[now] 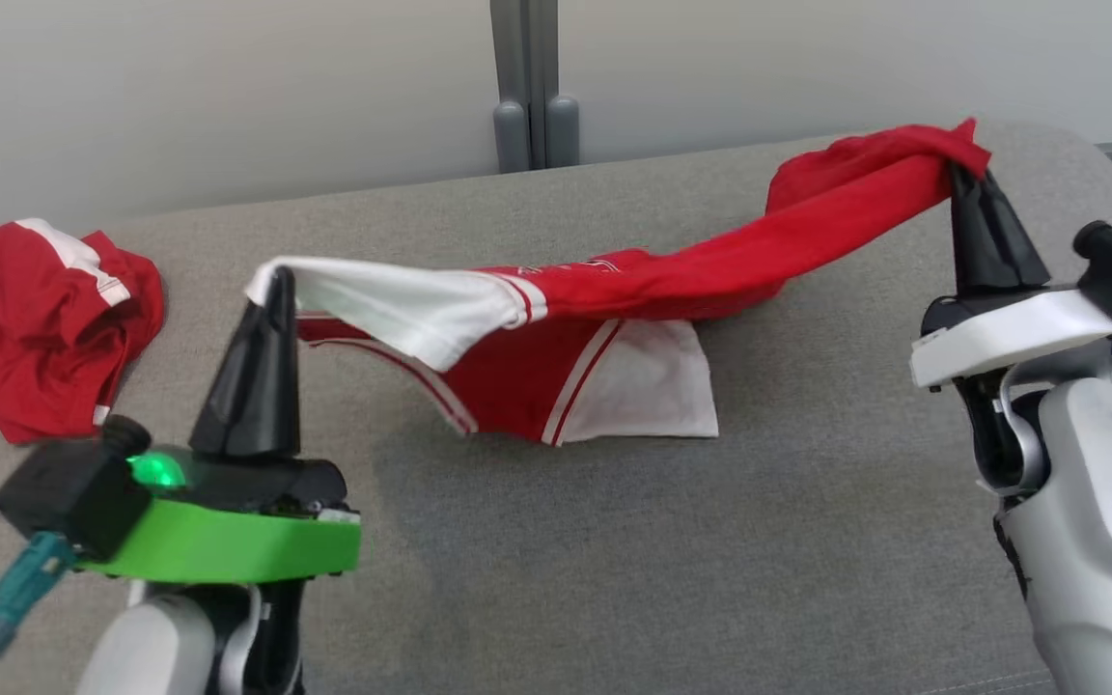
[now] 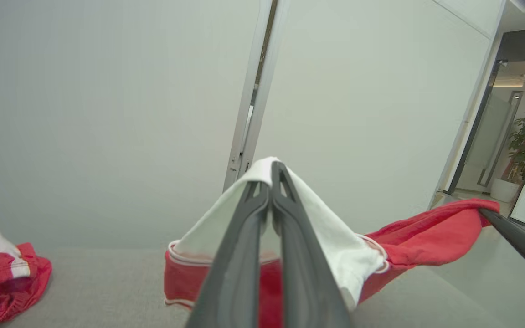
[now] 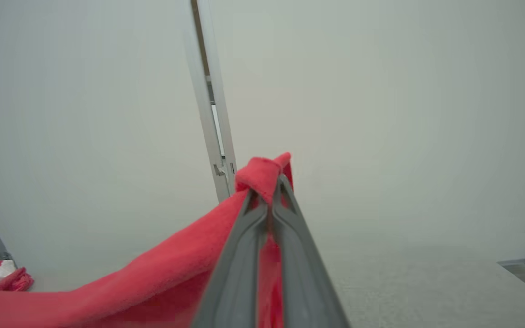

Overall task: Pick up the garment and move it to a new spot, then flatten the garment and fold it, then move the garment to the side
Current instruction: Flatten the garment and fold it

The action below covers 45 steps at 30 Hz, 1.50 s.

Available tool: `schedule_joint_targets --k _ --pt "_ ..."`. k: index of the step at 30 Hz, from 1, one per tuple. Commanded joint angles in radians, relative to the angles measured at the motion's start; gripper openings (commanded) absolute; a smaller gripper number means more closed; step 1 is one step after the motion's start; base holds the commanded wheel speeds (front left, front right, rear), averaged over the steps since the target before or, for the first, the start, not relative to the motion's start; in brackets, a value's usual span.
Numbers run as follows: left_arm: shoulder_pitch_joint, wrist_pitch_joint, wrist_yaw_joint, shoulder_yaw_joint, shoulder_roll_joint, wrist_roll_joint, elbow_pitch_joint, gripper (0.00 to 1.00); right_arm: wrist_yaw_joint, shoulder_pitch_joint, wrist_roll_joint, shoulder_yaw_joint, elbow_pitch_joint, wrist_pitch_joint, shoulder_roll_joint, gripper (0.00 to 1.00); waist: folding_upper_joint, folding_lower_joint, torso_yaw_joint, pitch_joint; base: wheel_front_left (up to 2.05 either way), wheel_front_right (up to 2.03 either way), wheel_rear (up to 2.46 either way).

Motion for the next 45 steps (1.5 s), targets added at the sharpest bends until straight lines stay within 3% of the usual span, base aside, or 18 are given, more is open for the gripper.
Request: schedule_joint_targets --k 1,3,5,11,15,20,24,28,31,37,41,45 --pt "-0.025 0.009 0.011 0.021 0.017 -0.004 -0.065 0.00 -0.001 0.029 0.007 -0.018 -0.075 0.011 -0.010 0.00 0.0000 0.0000 -0.023 -0.034 0.00 0.00 0.00" --pt "-0.045 0.027 0.024 0.049 0.033 -0.005 -0.168 0.00 -0.001 0.060 0.013 -0.031 -0.205 0.040 -0.005 0.00 0.0000 0.0000 -0.029 -0.047 0.00 0.00 0.00" --pt "-0.089 0.068 0.042 0.085 0.064 0.003 -0.312 0.00 -0.001 0.101 0.005 -0.063 -0.408 0.096 0.002 0.00 0.0000 0.0000 -0.036 -0.053 0.00 0.00 0.00" --pt "-0.225 0.185 0.052 0.138 0.135 0.007 -0.491 0.00 -0.001 0.169 -0.015 -0.119 -0.742 0.213 0.026 0.00 0.0000 0.0000 -0.040 -0.045 0.00 0.00 0.00" --pt "-0.326 0.266 0.052 0.162 0.179 0.006 -0.527 0.00 -0.001 0.198 -0.030 -0.152 -0.892 0.278 0.040 0.00 0.0000 0.0000 -0.041 -0.014 0.00 0.00 0.00" --pt "-0.418 0.320 0.045 0.151 0.195 -0.007 -0.478 0.00 -0.001 0.206 -0.039 -0.172 -0.943 0.339 0.063 0.00 0.0000 0.0000 -0.038 0.065 0.00 0.00 0.00" --pt "-0.504 0.344 0.036 0.138 0.175 -0.049 -0.360 0.00 -0.001 0.126 -0.010 -0.149 -0.864 0.374 0.070 0.00 0.0000 0.0000 -0.036 0.169 0.00 0.00 0.00" --pt "-0.689 0.359 0.017 0.140 0.159 -0.071 -0.178 0.00 -0.001 -0.086 -0.006 -0.119 -0.688 0.392 0.045 0.00 0.0000 0.0000 -0.038 0.295 0.00 0.00 0.00" --pt "-0.892 0.348 -0.001 0.140 0.164 -0.044 0.001 0.00 -0.001 -0.318 -0.033 -0.096 -0.505 0.379 0.042 0.00 0.0000 0.0000 -0.042 0.384 0.00 0.00 0.00" --pt "-1.201 0.221 -0.036 0.123 0.141 0.033 0.333 0.00 -0.001 -0.700 -0.155 -0.118 -0.096 0.257 0.086 0.00 0.0000 0.0000 -0.037 0.474 0.00 0.00 0.00" --pt "-1.241 0.132 -0.064 0.119 0.095 0.009 0.469 0.00 -0.001 -0.804 -0.250 -0.130 0.120 0.160 0.105 0.00 0.0000 0.0000 -0.003 0.521 0.00 0.00 0.00" --pt "-1.152 0.061 -0.103 0.115 0.061 -0.023 0.538 0.00 -0.001 -0.802 -0.276 -0.145 0.293 0.063 0.119 0.00 0.0000 0.0000 0.027 0.564 0.00 0.00 0.00"
